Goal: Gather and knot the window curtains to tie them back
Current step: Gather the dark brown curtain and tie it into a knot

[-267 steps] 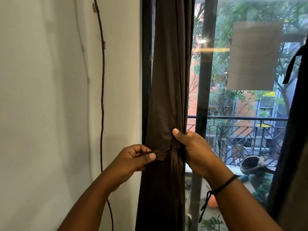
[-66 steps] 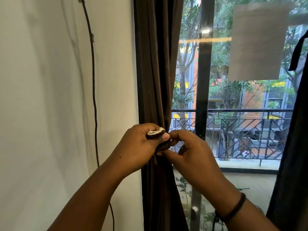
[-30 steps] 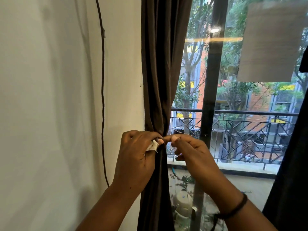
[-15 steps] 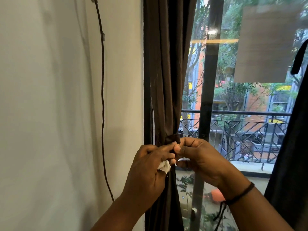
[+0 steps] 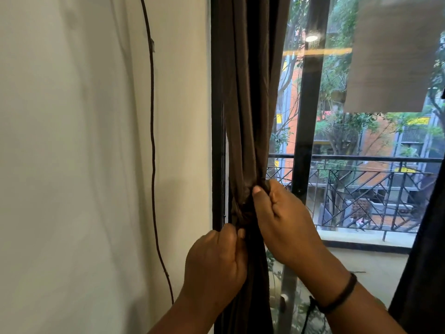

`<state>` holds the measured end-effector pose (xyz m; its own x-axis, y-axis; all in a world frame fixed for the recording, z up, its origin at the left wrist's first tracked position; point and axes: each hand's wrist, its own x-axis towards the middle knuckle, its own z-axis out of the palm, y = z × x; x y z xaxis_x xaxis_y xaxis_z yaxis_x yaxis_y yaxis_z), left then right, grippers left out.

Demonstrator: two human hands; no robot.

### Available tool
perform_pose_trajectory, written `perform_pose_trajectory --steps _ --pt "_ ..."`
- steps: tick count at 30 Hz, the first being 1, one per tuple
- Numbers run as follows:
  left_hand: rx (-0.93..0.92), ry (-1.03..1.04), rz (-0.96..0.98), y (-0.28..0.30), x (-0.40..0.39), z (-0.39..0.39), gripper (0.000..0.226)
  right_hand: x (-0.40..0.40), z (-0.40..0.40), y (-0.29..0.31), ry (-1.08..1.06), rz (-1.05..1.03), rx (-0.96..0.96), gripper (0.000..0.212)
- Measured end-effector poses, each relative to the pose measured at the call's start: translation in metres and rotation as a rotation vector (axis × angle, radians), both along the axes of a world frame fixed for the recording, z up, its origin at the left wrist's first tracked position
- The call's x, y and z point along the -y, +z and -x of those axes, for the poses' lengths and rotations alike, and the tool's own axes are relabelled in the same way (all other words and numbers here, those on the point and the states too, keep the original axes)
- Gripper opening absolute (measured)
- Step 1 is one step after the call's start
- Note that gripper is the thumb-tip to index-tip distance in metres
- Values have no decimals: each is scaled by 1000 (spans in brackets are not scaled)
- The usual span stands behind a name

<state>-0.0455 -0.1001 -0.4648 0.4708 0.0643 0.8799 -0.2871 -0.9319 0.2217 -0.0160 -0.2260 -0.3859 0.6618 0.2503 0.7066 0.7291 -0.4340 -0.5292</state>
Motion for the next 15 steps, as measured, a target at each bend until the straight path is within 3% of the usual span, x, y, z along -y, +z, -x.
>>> perform_pose_trajectory --steps 3,6,10,15 --pt "-26 31 -12 2 4 -1 46 2 0 4 -97 130 135 36" --pt "-48 37 2 5 5 -5 47 -2 2 -3 -110 94 291 48" --pt "-23 -29 -47 0 9 -13 31 -2 -3 -14 -61 -163 318 47" --pt "-8 -97 -24 -16 21 -20 37 -1 -16 -11 -11 -544 122 39"
